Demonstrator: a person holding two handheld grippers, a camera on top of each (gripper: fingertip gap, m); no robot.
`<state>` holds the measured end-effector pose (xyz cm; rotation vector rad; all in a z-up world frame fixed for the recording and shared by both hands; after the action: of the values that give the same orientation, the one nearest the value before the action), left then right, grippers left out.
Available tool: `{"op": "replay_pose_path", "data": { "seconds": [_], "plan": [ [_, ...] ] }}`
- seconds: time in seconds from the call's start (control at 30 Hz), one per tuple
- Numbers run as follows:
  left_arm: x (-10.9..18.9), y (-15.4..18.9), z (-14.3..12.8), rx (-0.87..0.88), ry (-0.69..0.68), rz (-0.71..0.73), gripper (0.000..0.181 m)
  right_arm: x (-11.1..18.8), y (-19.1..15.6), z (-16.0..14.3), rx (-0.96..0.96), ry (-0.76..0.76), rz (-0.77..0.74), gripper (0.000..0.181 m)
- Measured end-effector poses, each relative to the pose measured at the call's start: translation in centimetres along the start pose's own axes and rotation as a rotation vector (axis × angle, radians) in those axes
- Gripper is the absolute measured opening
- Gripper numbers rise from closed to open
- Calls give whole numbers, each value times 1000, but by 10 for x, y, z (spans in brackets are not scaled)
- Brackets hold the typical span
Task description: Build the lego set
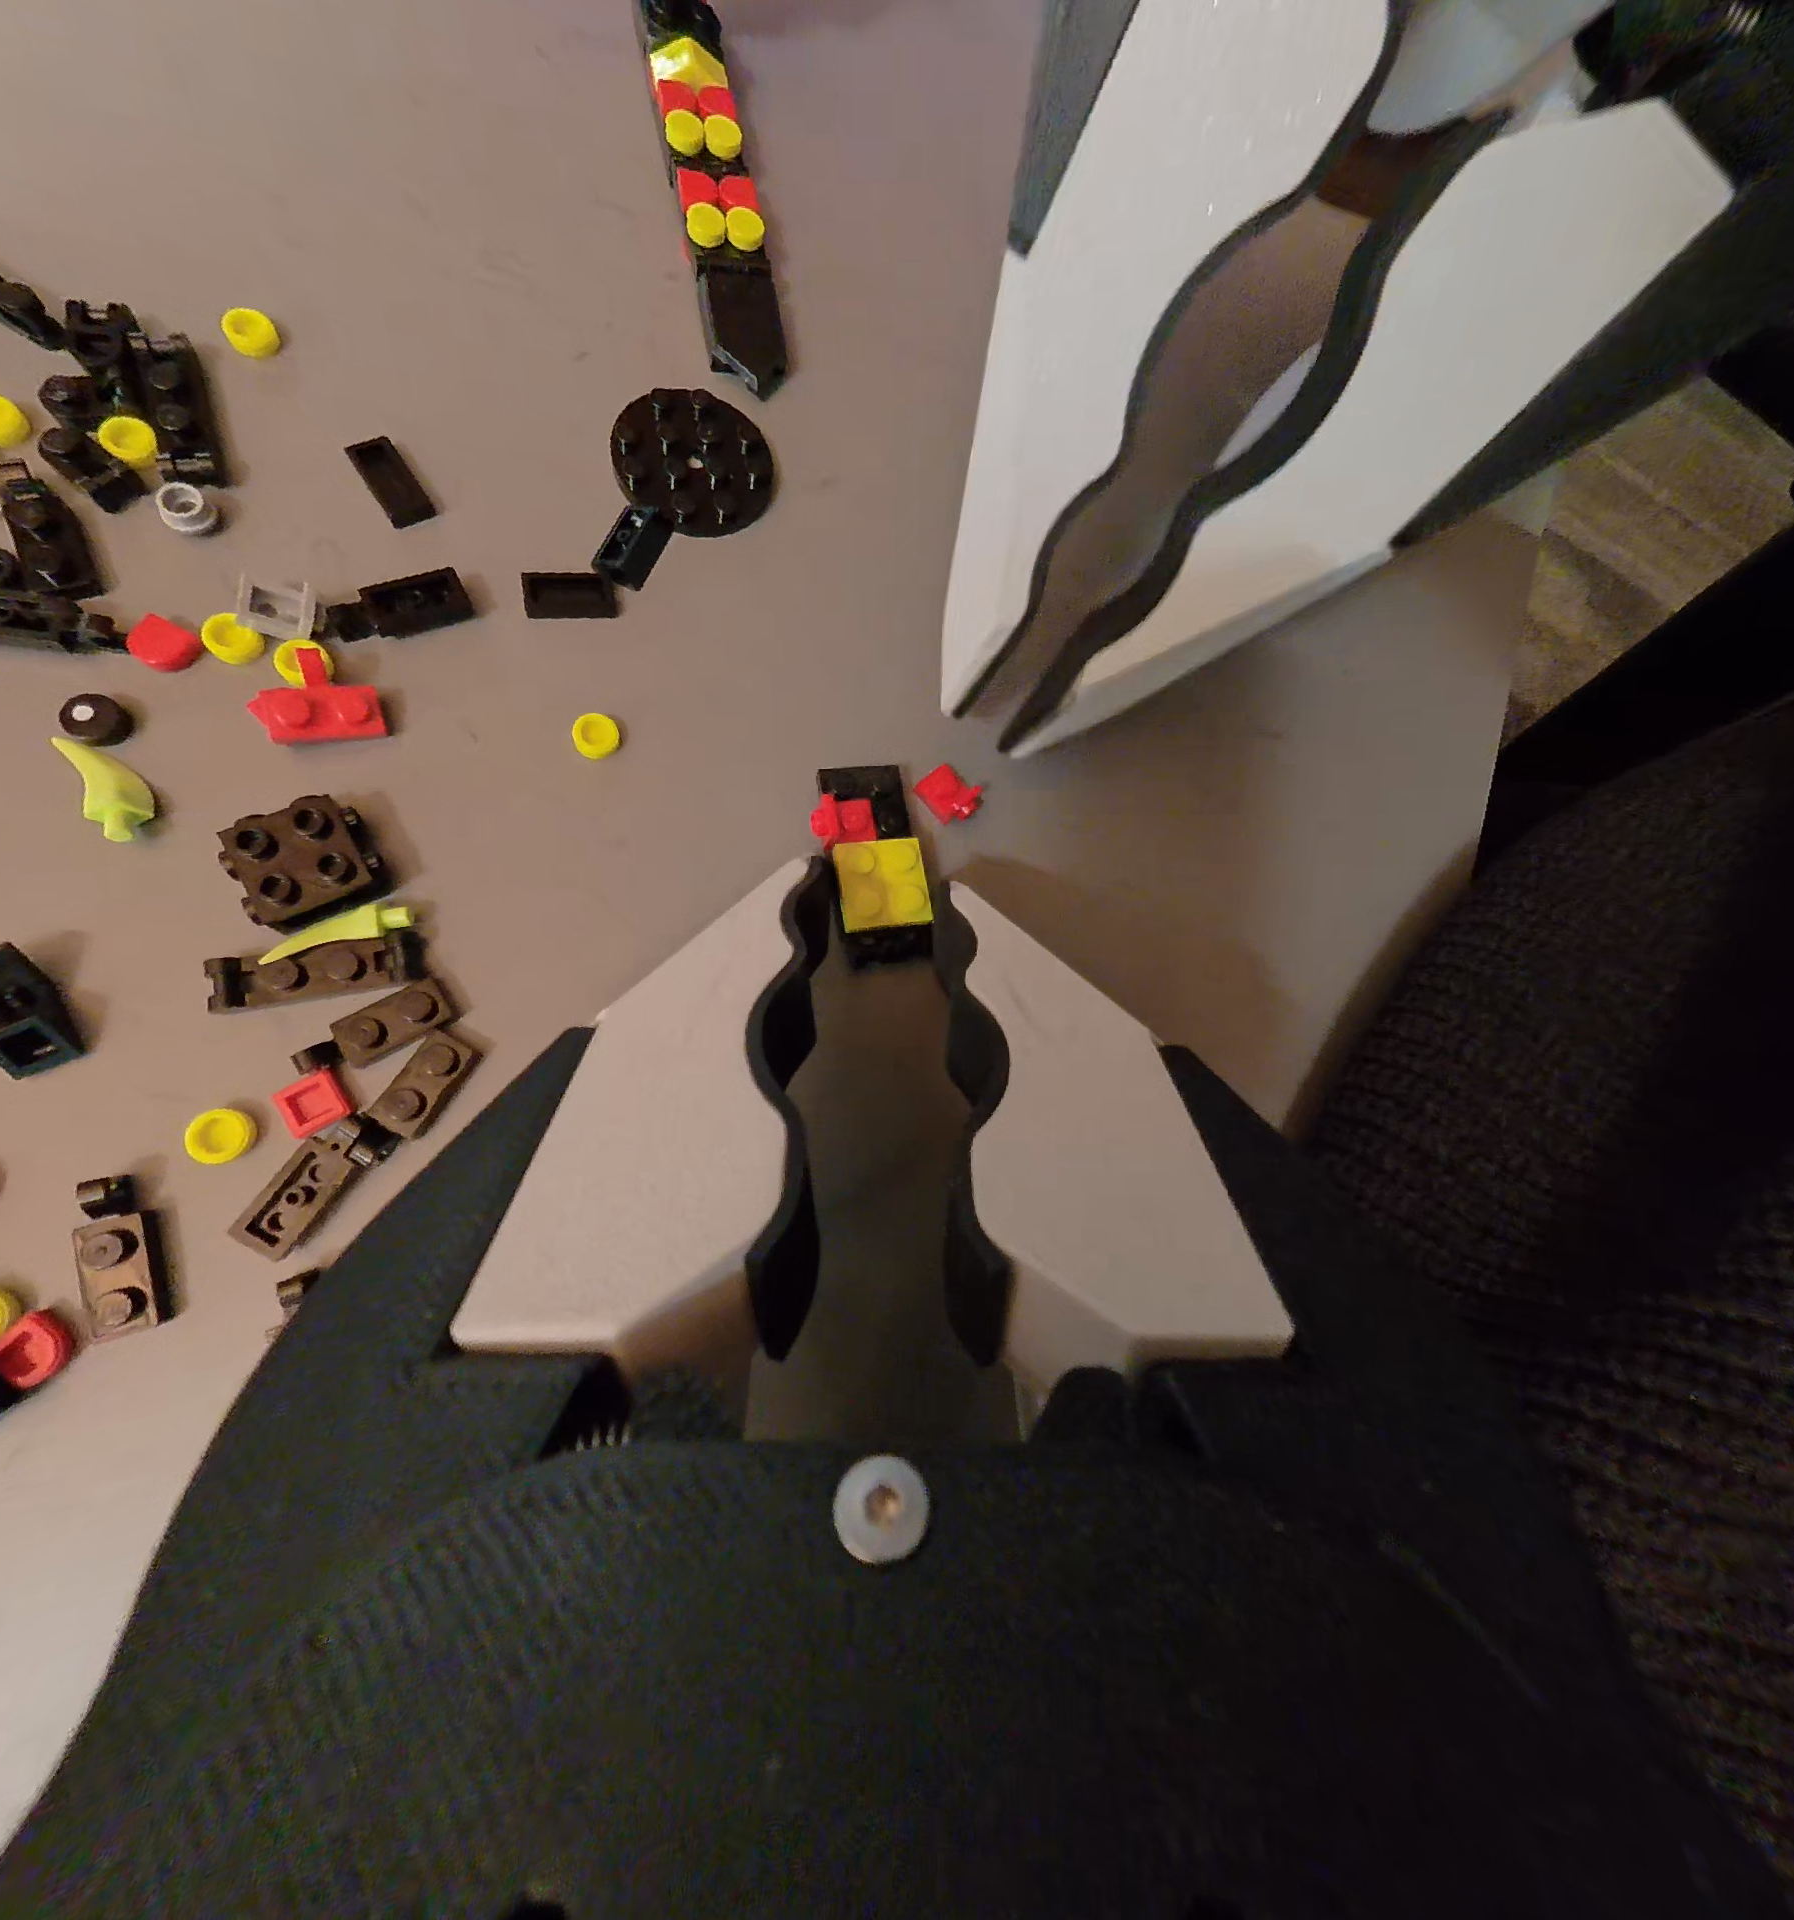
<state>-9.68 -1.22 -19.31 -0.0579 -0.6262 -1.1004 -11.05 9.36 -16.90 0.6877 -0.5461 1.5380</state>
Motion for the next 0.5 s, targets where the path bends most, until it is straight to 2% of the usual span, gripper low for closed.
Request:
{"op": "replay_pose_path", "data": {
  "seconds": [0.13, 0.5],
  "plan": [
    [0, 0, 0, 4, 3, -3, 19, -6, -7, 4, -65, 52, 0, 7],
    [1, 0, 0, 1, 3, -2, 20, -15, -6, 5, -76, -76, -64, 1]
  ]
}}
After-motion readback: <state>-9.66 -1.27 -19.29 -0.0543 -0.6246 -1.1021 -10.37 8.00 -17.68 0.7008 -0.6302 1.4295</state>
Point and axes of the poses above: each gripper's, where its closed fingertips meet, x back along the fingers, z out of its top, y = z × x across the jaws, the point moved 7 cm from there along x, back along the fingers, and after that the axes turned 13 degrees about y, right-handed, at the moved point
